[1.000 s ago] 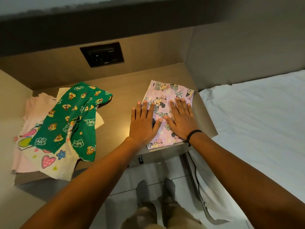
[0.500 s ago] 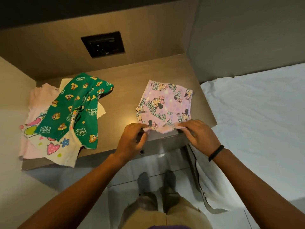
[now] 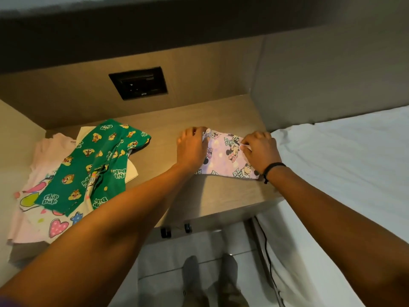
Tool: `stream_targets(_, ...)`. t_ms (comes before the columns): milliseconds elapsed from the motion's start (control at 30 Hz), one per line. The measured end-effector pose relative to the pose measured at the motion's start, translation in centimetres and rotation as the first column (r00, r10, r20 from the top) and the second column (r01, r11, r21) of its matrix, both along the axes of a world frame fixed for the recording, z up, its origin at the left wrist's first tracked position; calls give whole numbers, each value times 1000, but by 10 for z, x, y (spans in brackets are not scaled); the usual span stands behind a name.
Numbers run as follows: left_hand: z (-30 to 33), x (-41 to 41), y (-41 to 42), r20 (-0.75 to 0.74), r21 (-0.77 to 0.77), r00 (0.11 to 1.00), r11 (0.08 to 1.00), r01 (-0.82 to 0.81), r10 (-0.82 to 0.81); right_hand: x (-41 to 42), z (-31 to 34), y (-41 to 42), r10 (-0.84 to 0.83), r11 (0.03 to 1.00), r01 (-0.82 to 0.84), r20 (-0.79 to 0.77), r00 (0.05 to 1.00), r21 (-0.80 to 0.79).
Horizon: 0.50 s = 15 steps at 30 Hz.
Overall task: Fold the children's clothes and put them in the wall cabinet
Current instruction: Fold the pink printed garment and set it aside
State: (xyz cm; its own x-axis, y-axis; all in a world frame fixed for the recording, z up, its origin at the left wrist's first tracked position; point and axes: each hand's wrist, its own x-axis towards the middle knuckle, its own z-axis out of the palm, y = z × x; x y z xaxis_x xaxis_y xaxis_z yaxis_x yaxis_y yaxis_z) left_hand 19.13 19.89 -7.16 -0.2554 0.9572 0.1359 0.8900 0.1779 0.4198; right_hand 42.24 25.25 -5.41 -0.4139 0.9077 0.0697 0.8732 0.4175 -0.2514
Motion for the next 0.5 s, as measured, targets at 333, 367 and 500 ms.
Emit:
stream_targets(333, -29, 58, -70, -56, -230, 998, 973, 15, -29, -16, -18, -7, 435, 897, -414, 145, 889, -154)
stream_targets(367, -32, 48, -69, -95, -216, 992, 975, 58, -80, -20, -21, -20, 342, 935, -325, 120, 932, -139)
stream_targets(500, -19, -11, -58, -281, -236, 897, 931, 279, -341, -56, -21, -99, -97, 957, 90, -12, 995, -277)
